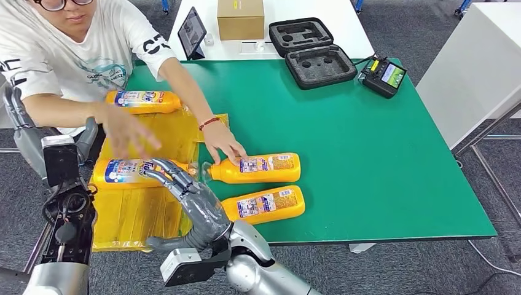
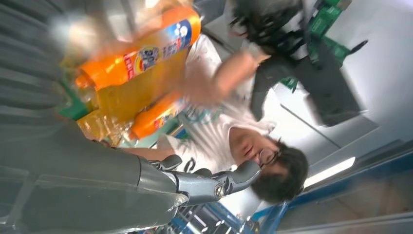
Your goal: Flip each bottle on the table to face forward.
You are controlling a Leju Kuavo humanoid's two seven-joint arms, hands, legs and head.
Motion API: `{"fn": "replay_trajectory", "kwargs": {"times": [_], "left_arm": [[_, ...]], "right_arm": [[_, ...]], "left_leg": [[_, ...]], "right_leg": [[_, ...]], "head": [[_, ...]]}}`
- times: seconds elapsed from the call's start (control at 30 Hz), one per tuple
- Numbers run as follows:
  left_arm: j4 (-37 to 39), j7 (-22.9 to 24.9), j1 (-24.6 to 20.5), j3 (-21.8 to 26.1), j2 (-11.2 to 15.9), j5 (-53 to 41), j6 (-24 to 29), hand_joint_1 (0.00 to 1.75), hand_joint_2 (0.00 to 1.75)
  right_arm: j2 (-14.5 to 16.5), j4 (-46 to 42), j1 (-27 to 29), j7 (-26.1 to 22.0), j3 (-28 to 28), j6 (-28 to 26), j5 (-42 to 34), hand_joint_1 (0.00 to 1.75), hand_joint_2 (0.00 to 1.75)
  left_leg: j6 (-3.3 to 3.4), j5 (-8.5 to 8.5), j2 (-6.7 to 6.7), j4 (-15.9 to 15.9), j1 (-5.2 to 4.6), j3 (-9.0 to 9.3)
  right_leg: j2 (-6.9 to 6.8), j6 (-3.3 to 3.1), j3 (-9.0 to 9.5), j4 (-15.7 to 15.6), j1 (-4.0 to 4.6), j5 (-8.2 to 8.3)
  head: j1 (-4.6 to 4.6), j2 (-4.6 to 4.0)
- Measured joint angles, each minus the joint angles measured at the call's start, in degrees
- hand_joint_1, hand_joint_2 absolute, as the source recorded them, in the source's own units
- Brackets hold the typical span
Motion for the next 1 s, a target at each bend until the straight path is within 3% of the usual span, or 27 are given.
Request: {"fn": "replay_trajectory", "kwargs": {"times": [0.1, 0.17, 0.27, 0.33, 0.4, 0.67, 1.0], "left_arm": [[-4.8, 0.0, 1.4, 0.9, -0.9, -0.6, 0.0, 0.00, 1.75], [-7.3, 0.0, 2.5, 1.4, -1.3, 0.6, 0.0, 0.00, 1.75], [-11.0, 0.0, 5.2, 1.9, -1.6, 5.1, 0.0, 0.00, 1.75], [-13.4, 0.0, 7.5, 2.3, -1.7, 8.3, 0.0, 0.00, 1.75], [-15.3, 0.0, 9.4, 2.8, -1.8, 9.9, 0.0, 0.00, 1.75], [-21.8, 0.0, 15.4, 3.7, -2.6, 13.0, 0.1, 0.00, 1.75], [-27.2, 0.0, 21.6, 5.7, -3.7, 16.7, -0.3, 0.00, 1.75]], "right_arm": [[-0.6, -0.6, 0.0, 0.7, -0.4, -1.1, 1.2, 0.00, 1.75], [-1.2, -1.1, 0.0, 4.0, -0.9, -1.8, 4.9, 0.00, 1.75], [-3.2, -2.6, -0.1, 15.6, -2.1, 0.6, 15.4, 0.00, 1.75], [-5.2, -3.4, -0.4, 24.6, -3.3, 6.2, 22.2, 0.00, 1.75], [-6.9, -4.0, -0.5, 29.8, -4.4, 10.5, 25.6, 0.00, 1.75], [-12.4, -4.6, -1.5, 37.0, -6.5, 22.6, 32.6, 0.00, 1.75], [-22.4, -5.7, -4.6, 31.2, -8.7, 34.6, 30.0, 0.00, 1.75]], "left_leg": [[0.00, 0.00, 0.00, 0.0, -0.01, 0.00], [0.00, 0.00, -0.01, 0.0, 0.00, 0.00], [0.00, 0.00, -0.01, 0.0, 0.00, 0.01], [0.00, 0.00, 0.00, 0.0, 0.00, 0.00], [0.01, 0.00, -0.02, 0.0, -0.01, -0.02], [0.01, -0.02, -0.07, 0.0, -0.03, -0.06], [0.03, -0.02, -0.13, 0.0, -0.08, -0.07]], "right_leg": [[0.00, 0.00, 0.00, 0.0, -0.01, 0.00], [0.00, 0.00, 0.01, 0.0, -0.01, 0.01], [0.00, 0.00, 0.01, 0.0, -0.01, 0.01], [0.00, 0.01, 0.01, 0.0, -0.01, 0.01], [-0.02, 0.01, 0.00, 0.0, -0.01, 0.01], [-0.05, 0.02, 0.00, 0.0, -0.02, 0.00], [-0.07, 0.05, 0.00, 0.0, -0.13, 0.02]], "head": [[-0.01, 0.00], [-0.02, 0.00], [-0.03, 0.00], [-0.01, 0.00], [0.01, 0.00], [-0.01, 0.00], [-0.03, 0.00]]}}
